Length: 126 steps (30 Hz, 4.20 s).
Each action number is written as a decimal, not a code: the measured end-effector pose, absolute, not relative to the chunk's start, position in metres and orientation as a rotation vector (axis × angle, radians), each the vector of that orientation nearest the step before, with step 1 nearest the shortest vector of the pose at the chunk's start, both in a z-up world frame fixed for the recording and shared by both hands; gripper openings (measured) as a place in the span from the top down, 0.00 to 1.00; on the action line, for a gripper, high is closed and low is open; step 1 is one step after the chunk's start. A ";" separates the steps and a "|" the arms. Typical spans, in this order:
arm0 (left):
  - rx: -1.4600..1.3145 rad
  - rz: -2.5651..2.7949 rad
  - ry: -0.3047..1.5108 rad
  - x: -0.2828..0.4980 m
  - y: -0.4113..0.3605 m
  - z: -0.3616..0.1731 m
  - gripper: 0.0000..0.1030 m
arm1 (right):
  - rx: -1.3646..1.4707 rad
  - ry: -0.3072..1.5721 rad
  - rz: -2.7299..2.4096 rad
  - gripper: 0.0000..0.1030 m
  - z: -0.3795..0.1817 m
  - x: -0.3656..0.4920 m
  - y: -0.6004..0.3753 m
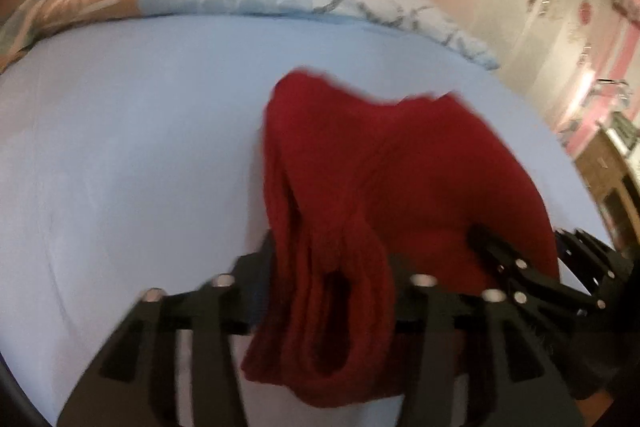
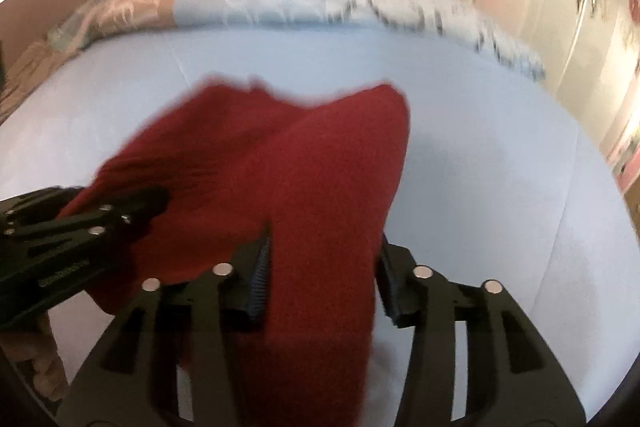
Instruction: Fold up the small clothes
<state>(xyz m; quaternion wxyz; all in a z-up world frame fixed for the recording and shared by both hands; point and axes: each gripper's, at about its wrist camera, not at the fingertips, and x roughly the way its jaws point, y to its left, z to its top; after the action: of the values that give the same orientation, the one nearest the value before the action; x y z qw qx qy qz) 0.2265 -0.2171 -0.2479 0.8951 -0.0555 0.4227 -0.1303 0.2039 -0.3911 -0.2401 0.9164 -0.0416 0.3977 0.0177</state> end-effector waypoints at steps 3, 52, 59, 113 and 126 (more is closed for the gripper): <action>-0.174 -0.189 0.882 0.219 -0.199 -0.257 0.13 | -0.092 0.781 -0.024 0.14 -0.242 0.191 -0.394; 0.010 -0.087 0.591 0.050 -0.053 -0.104 0.02 | 0.096 0.683 -0.086 0.03 -0.057 0.037 -0.281; -0.036 -0.086 0.589 0.024 -0.036 -0.085 0.02 | 0.001 0.651 -0.102 0.03 -0.047 0.013 -0.260; -0.058 -0.042 0.492 -0.041 -0.015 -0.041 0.02 | 0.031 0.653 -0.040 0.03 -0.047 -0.029 -0.229; -0.101 -0.052 0.531 -0.036 -0.009 -0.045 0.02 | 0.039 0.662 -0.044 0.03 -0.054 -0.025 -0.228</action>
<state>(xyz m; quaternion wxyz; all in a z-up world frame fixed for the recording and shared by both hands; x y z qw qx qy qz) -0.0364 -0.0089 -0.0447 0.9634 -0.0497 0.2620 -0.0258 -0.0254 -0.2284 -0.0543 0.9454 0.0191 0.3247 -0.0216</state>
